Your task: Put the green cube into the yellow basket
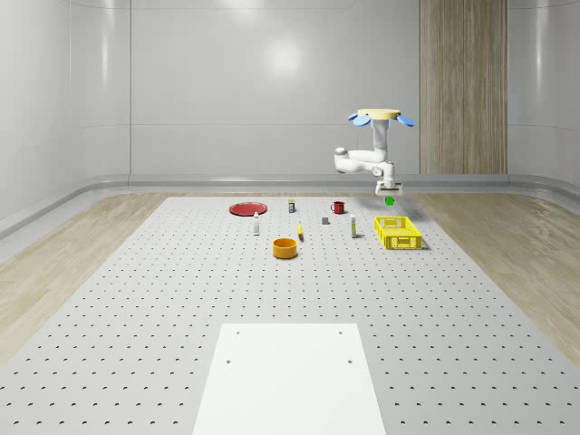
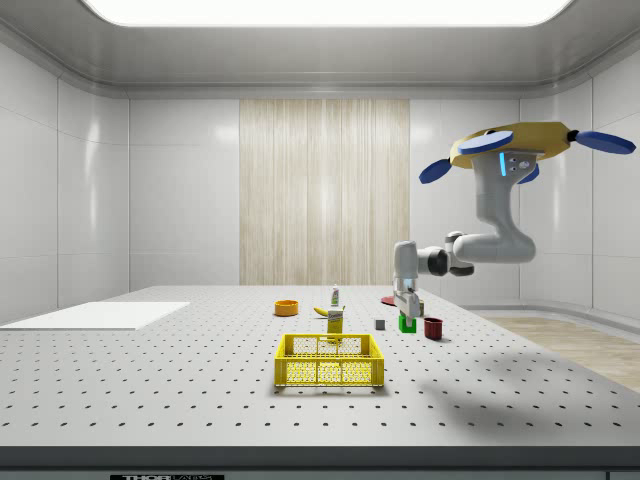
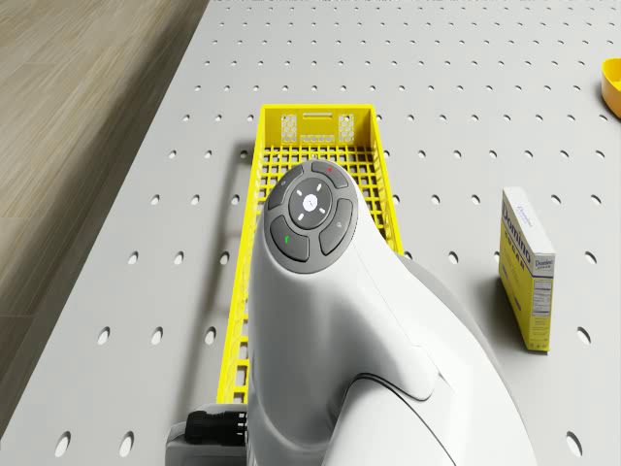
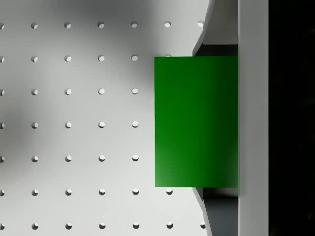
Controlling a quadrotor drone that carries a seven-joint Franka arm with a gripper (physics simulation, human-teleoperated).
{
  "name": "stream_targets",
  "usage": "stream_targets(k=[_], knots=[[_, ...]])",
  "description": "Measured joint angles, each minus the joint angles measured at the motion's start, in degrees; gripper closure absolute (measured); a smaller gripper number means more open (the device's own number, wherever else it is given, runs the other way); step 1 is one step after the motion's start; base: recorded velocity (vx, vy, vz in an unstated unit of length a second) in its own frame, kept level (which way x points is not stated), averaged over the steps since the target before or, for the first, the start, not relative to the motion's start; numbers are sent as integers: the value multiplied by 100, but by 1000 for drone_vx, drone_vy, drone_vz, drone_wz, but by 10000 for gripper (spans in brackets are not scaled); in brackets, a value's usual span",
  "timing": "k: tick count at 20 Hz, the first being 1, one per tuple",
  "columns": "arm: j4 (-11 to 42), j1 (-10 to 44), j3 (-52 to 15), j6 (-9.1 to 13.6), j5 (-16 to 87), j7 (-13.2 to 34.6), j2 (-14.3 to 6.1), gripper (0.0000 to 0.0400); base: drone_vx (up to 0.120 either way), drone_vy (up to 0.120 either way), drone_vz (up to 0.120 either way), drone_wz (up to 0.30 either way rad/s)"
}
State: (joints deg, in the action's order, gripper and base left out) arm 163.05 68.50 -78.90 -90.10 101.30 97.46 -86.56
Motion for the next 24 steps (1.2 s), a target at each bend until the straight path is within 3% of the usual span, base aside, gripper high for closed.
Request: stream_targets(k=[21, 24], knots=[[-7, 38, -22, -171, -74, 28, -184, 149, 120, -13, 0, 0], [-8, 42, -25, -191, -83, 31, -205, 149, 120, 0, -107, 0]])
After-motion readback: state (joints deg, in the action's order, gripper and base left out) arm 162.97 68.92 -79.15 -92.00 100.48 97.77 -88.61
